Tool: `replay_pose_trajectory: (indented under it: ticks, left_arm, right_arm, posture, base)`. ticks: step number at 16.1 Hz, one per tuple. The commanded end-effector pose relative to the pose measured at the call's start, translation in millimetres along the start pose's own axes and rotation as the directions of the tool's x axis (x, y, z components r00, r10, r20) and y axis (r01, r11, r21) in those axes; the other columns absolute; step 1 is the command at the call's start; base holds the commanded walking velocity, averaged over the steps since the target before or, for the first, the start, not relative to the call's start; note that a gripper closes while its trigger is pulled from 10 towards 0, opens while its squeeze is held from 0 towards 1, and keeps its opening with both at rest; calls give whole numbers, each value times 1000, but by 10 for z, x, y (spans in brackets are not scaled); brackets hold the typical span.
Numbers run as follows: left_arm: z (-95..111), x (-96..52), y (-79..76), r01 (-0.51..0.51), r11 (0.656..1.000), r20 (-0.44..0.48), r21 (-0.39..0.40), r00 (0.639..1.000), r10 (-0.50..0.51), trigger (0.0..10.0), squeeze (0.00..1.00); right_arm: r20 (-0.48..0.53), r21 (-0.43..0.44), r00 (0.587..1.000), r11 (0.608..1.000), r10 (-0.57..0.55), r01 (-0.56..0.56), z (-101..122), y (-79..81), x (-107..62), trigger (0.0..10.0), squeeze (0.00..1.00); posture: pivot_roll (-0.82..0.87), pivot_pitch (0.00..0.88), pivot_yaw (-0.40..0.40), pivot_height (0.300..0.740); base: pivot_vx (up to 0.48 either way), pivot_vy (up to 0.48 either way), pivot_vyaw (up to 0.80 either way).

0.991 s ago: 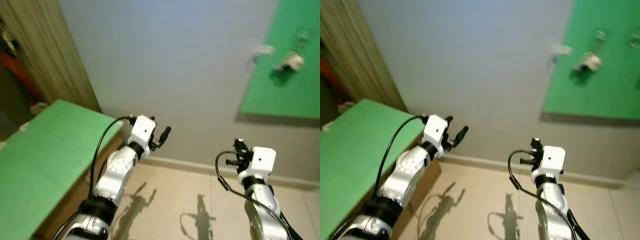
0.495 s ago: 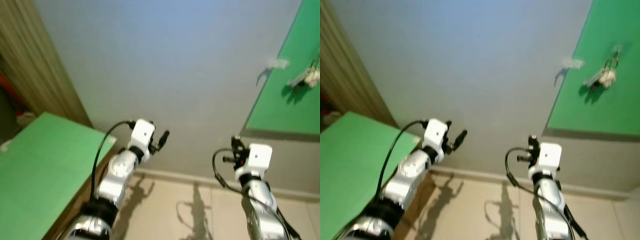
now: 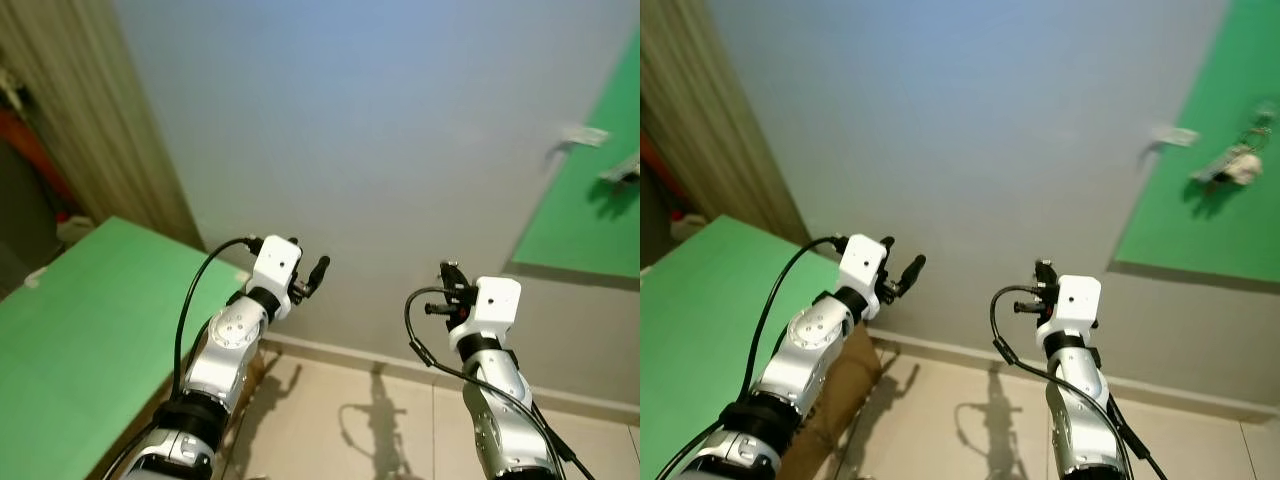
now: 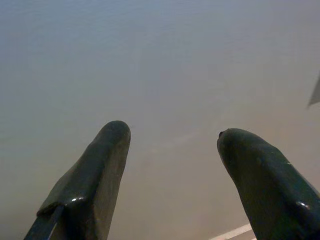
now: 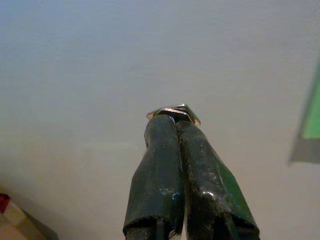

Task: Hang keys on a hook

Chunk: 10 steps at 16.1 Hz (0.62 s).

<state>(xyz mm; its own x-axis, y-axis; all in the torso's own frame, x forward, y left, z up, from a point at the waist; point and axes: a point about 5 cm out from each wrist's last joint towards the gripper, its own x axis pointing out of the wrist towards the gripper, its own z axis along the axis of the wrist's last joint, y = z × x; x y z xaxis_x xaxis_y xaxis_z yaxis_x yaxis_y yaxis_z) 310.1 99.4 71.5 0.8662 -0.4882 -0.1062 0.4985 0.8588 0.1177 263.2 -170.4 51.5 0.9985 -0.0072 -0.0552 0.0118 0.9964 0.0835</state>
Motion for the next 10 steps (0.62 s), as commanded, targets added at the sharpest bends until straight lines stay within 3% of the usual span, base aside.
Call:
replay_pose_trajectory:
  ticks: [1,4,10]
  left_arm:
    - [28,5,-58,29,1000,22,3,999,-29,10000,0]
    - [38,-24,-69,48,999,42,-7,998,-48,10000,0]
    - [63,-26,-100,71,997,71,-24,995,-69,10000,0]
  right_arm:
    - [20,-11,1000,1000,-17,17,51,-42,44,10000,0]
    - [14,-9,999,999,-30,31,44,-59,68,10000,0]
    - [29,2,999,999,-35,35,86,-57,153,10000,0]
  posture:
    - [-141,28,40,740]
    - [-138,25,46,740]
    - [-142,7,37,740]
  base:
    - [0,-439,0]
    - [0,-450,0]
    - [0,-449,-767]
